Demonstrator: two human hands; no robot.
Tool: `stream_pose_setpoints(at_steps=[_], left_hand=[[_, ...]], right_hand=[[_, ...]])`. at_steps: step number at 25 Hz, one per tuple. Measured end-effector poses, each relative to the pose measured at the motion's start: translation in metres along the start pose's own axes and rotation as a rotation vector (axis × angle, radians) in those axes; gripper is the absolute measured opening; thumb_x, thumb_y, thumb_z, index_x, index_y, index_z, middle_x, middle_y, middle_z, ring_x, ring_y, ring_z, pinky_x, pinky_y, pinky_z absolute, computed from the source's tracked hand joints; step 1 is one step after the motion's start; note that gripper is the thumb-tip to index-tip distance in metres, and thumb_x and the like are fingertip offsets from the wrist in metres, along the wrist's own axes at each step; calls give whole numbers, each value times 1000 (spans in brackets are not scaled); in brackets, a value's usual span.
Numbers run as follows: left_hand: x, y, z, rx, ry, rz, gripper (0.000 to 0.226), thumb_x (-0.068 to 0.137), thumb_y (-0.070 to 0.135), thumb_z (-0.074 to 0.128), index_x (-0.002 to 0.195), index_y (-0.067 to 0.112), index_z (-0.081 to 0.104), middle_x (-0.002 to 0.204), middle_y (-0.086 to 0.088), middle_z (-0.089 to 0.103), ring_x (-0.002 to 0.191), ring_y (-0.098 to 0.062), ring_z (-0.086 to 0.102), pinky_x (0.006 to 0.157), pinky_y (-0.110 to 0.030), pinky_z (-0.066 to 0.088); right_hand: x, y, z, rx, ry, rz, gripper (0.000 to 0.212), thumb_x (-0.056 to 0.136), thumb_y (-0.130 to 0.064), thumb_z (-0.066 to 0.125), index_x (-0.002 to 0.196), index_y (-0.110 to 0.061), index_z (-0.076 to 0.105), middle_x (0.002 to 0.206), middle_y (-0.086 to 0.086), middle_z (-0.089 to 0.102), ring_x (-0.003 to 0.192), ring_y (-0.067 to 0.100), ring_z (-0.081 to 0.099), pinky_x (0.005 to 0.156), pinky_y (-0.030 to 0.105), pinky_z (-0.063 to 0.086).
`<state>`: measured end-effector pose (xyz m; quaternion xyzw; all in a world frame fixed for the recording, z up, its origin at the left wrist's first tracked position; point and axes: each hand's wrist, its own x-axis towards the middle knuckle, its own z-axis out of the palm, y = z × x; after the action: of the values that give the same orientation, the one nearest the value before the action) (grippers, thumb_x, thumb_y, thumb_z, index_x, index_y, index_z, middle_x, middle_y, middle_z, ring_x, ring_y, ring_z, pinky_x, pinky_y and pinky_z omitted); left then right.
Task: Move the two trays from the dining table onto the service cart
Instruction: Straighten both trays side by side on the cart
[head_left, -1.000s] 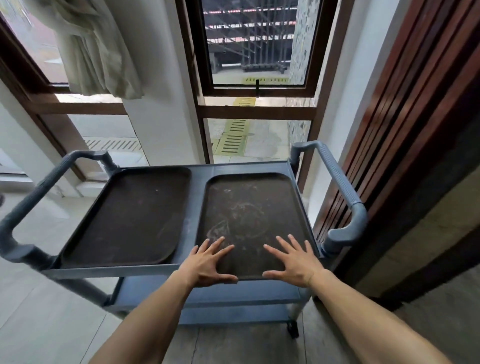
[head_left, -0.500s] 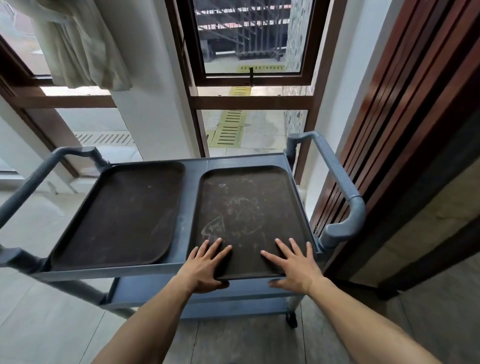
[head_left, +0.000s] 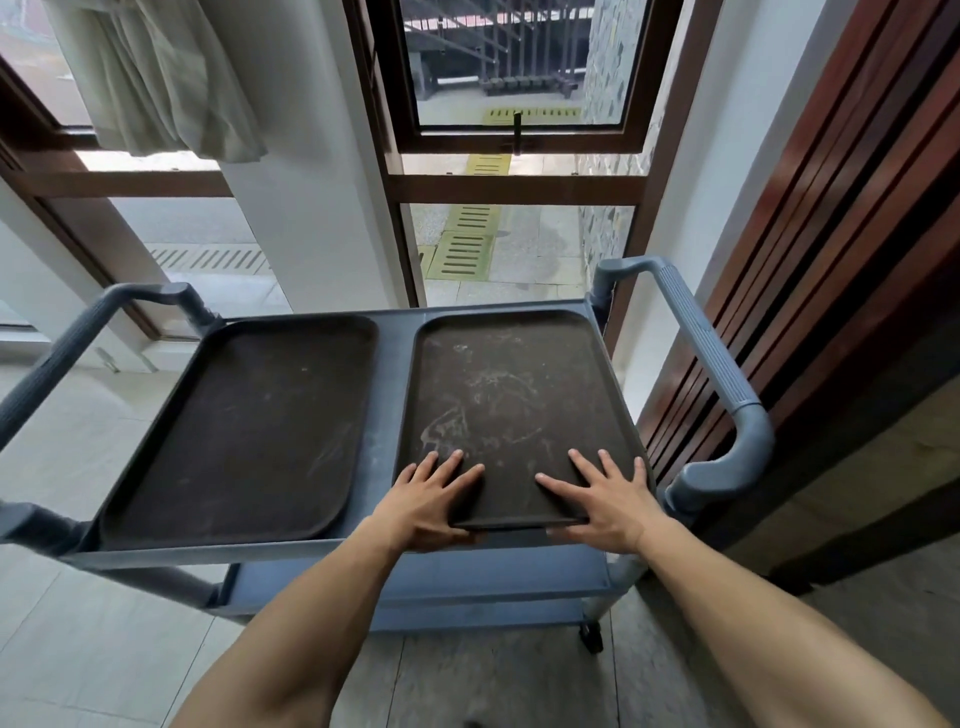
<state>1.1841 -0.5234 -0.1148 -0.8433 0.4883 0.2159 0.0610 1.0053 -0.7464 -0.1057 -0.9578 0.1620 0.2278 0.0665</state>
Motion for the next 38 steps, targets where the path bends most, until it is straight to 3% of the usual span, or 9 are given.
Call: stream_pose_setpoints(at_steps=[3,7,12,20,23,26,28,33,38], left_hand=[[20,-8,-7,6,-10,-8,101,80,80,50,157,43,-5,169,2,-10,154,-31,-8,124,-47,3],[38,-15,-4,5,-21,-13,101,81,77,51,157,43,-6,168,1,-14,154,-30,-11,123,-49,0],[52,-18,3,-1,-40,-20,104,82,73,56,157,42,-9,167,1,-18,153,-31,-15,123,-49,-1],[61,-19,7,-65,-60,-34,113,74,74,65,157,42,-4,167,2,-18,153,-30,-15,122,-50,0],[58,-15,5,-137,-74,-56,111,71,84,56,158,41,3,168,3,-15,154,-27,-14,123,-49,1],[46,-12,4,-154,-83,-61,121,53,100,27,158,43,6,168,5,-12,154,-24,-12,123,-46,0],[34,-12,9,-116,-85,-44,118,54,100,24,157,47,4,167,7,-14,154,-23,-14,122,-47,-5],[15,-6,28,41,-41,-38,109,76,80,56,155,46,-9,166,5,-20,153,-32,-16,121,-53,-11],[12,4,27,51,-26,-60,100,85,60,65,156,46,-4,168,4,-14,154,-34,-7,121,-54,-5]], right_hand=[[20,6,-6,-7,1,18,86,64,-95,20,141,-67,-7,165,-2,-9,149,39,-5,108,72,-4],[38,8,-6,-23,-2,14,94,54,-95,10,142,-66,-8,165,-1,-10,149,40,-6,108,72,-2],[51,11,1,-58,20,27,81,76,-88,30,143,-64,-9,165,0,-12,149,39,-8,108,72,-2],[56,15,3,39,-43,40,89,71,-87,42,146,-62,0,164,-3,-17,148,35,-18,107,70,-13],[49,14,3,88,-65,33,92,63,-94,35,145,-63,6,164,-6,-15,149,31,-18,108,69,-15],[38,10,9,70,-83,16,100,58,-99,30,146,-62,3,164,-6,-16,148,33,-20,106,71,-16],[32,5,13,51,-92,2,106,55,-100,33,147,-60,0,163,-6,-19,147,35,-22,104,73,-17],[24,0,18,-47,-56,9,108,69,-76,62,147,-58,-9,163,-4,-21,145,47,-17,105,74,-10],[18,2,23,-81,3,38,92,82,-68,57,147,-58,-7,164,0,-15,145,53,-7,110,70,-5]])
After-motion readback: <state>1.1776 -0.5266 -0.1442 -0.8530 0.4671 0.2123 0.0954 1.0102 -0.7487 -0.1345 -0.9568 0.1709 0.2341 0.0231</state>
